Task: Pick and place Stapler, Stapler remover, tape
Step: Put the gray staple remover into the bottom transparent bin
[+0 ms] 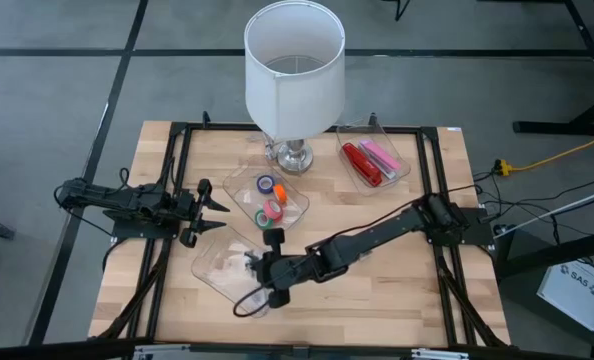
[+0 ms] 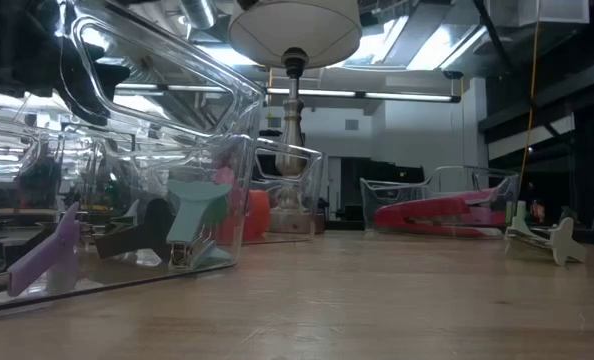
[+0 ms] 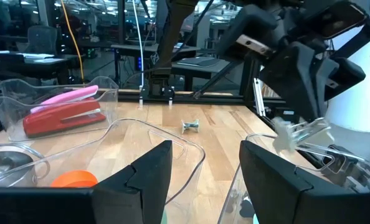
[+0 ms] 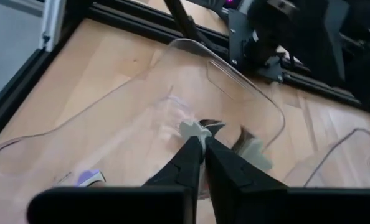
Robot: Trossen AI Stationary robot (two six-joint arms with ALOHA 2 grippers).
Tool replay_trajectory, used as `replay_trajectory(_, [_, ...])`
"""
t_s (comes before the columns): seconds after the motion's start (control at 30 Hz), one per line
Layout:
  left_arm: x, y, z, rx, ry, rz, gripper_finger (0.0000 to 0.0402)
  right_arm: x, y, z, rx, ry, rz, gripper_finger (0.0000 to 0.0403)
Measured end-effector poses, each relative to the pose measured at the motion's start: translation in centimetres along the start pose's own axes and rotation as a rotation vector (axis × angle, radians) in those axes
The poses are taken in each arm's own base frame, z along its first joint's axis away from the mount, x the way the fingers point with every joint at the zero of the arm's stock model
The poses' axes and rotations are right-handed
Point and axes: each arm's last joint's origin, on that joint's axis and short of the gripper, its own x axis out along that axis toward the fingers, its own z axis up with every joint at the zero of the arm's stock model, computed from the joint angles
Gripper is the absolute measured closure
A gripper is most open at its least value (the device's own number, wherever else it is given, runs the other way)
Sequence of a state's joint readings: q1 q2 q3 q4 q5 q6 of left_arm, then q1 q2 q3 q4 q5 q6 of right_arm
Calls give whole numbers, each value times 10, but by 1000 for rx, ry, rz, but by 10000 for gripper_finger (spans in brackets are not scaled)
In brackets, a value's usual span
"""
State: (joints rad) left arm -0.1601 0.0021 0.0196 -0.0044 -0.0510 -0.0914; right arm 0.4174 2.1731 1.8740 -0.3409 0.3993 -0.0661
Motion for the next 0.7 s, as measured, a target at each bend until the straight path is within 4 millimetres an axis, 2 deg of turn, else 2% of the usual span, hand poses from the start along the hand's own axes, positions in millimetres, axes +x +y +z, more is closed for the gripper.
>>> replay_trajectory(0.27, [0,0,0,0,0,0,217,5,-13,-7,110,63,-21,349])
replay_trajectory(0.53, [0,0,0,0,0,0,217,7,-17,-8,188,74,-24,280])
replay_trajectory(0.7, [0,0,0,0,0,0,217,6,-15,-8,174,71,-21,243])
